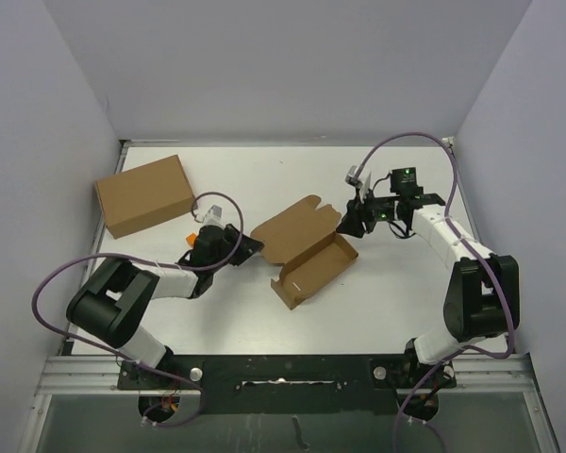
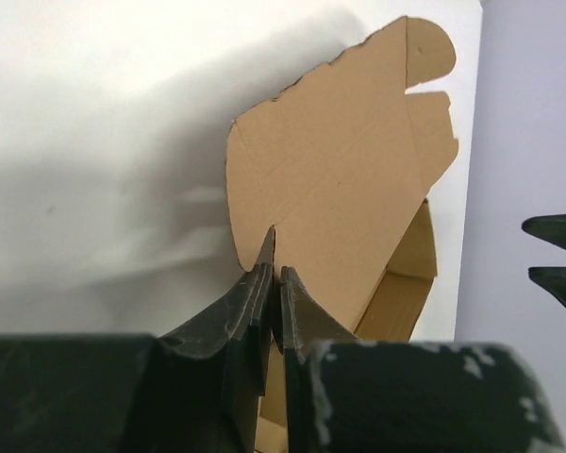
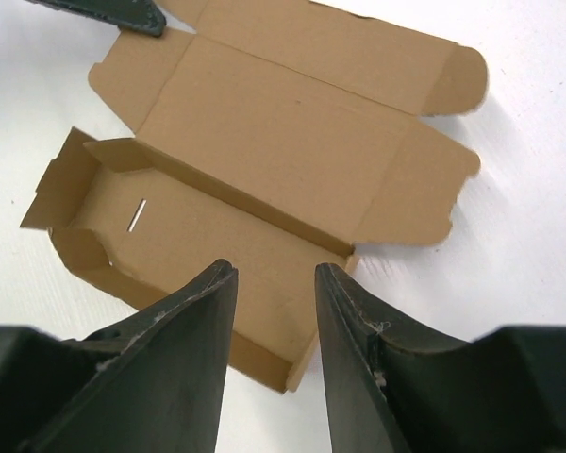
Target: Fold the paper box
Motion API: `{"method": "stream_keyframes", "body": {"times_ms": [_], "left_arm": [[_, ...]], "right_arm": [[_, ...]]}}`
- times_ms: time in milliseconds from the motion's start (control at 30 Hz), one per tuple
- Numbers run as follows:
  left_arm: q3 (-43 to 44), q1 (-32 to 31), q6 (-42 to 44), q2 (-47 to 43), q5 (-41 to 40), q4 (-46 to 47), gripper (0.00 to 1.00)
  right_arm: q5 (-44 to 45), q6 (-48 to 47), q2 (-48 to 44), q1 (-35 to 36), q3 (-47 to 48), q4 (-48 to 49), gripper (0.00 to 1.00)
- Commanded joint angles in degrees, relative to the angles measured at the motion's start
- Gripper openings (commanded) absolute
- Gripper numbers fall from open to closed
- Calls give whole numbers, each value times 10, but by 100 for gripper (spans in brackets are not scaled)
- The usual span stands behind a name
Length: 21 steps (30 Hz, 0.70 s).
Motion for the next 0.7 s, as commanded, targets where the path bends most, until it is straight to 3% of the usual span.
{"method": "stream_keyframes", "body": {"times_ms": [0,100,333,433,567,667], "left_arm": [[53,27,113,30,94,64,6],[62,52,149,52,152,109,0],[66,66,250,67,230,218,0],[76,66,290,64,259,227,0],[75,65,327,53,280,242,0],[72,65,342,45,283,245,0]], "right_arm": [[-40,17,-10,-10,0,23,40],[-60,30,-10,-20,0,28,40],[-90,74,-29,-57,-10,66,42],[-87,108,-51,-73,-34,115,51],[-91,166,-86,-99,-83,215,72],[-110,195,-79,-127,-89,239,75]]}}
